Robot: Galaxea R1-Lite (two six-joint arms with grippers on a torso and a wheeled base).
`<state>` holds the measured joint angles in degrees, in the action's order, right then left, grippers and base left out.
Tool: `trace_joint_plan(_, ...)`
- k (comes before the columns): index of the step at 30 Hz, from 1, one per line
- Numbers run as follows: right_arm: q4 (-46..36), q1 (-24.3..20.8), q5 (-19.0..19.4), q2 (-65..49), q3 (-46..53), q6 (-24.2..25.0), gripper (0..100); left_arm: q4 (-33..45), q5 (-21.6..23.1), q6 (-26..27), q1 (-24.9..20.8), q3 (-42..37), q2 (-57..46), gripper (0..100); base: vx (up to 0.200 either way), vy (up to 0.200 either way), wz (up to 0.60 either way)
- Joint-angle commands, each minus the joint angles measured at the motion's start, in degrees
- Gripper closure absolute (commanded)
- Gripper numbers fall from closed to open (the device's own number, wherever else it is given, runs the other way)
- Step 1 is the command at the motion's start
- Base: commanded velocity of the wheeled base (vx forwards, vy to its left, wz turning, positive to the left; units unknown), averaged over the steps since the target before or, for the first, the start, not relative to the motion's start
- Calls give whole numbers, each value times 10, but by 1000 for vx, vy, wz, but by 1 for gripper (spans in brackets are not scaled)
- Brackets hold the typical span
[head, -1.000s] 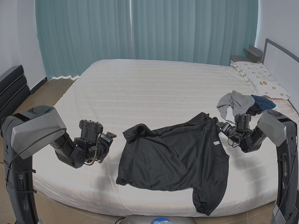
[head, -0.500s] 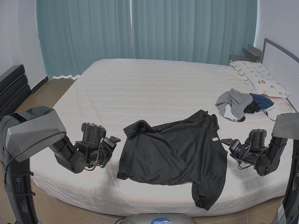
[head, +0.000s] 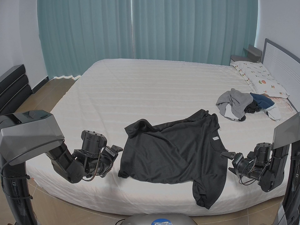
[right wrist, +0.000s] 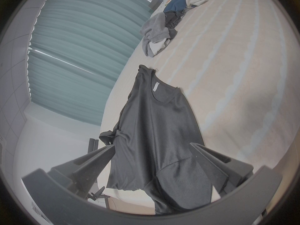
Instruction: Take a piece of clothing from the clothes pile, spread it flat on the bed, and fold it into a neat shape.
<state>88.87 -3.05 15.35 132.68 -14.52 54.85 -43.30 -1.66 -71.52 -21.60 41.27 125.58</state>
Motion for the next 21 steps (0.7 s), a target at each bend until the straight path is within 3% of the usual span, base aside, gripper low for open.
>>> trace_joint_plan(1,8,-2,0,15,16,0,0,1,-1,0,-6,-14,-17,0,0,-200,0)
trace_joint_plan(10,8,-9,-1,23,20,-2,0,5,-2,32,-15,-32,-13,0,0,-22,0)
trace_joint_plan(15,9,-15,-4,25,22,-4,0,3,-4,79,-19,-58,-11,0,0,0,0)
trace_joint_plan(21,9,-16,-4,31,22,-16,0,-2,-13,85,-60,-67,4,0,0,0,0)
